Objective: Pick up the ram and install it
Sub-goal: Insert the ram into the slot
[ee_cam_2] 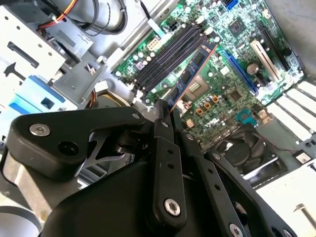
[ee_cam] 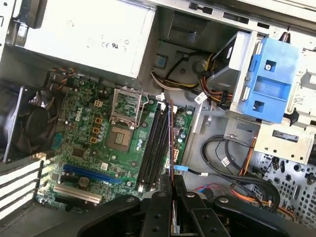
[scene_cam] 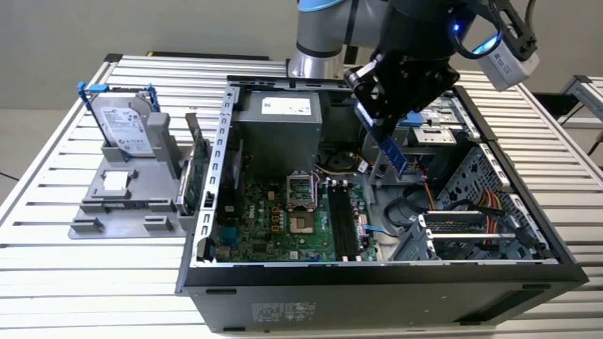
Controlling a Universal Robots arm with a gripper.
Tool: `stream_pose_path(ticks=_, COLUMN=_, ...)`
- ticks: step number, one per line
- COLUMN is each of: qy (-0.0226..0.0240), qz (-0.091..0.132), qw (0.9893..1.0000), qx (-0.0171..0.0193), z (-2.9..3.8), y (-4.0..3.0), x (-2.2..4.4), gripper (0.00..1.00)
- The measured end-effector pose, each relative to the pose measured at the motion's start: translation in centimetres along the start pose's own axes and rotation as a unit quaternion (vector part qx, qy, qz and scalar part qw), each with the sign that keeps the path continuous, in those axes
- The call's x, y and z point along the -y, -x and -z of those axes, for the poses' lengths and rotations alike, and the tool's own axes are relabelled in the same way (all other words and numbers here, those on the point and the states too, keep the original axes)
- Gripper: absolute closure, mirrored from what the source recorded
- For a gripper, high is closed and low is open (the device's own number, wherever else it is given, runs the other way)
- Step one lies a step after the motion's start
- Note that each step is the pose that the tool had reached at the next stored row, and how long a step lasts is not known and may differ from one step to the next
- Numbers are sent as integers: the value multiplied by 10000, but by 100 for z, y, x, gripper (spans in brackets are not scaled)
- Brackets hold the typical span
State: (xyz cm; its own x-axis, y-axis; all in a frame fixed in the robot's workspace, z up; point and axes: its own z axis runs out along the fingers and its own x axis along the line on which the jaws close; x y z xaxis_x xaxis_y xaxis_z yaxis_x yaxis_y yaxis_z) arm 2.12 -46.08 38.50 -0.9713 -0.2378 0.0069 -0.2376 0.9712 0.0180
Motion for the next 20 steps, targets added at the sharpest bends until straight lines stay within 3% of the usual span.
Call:
stream_pose_path(ticks=10, qy=3, qz=-481, qw=9988, qx=9, z=-1, y=4, x=1, gripper=100)
stream_pose_path(ticks=20, qy=6, qz=-933, qw=9956, qx=17, z=-3, y=11, x=3, gripper=100)
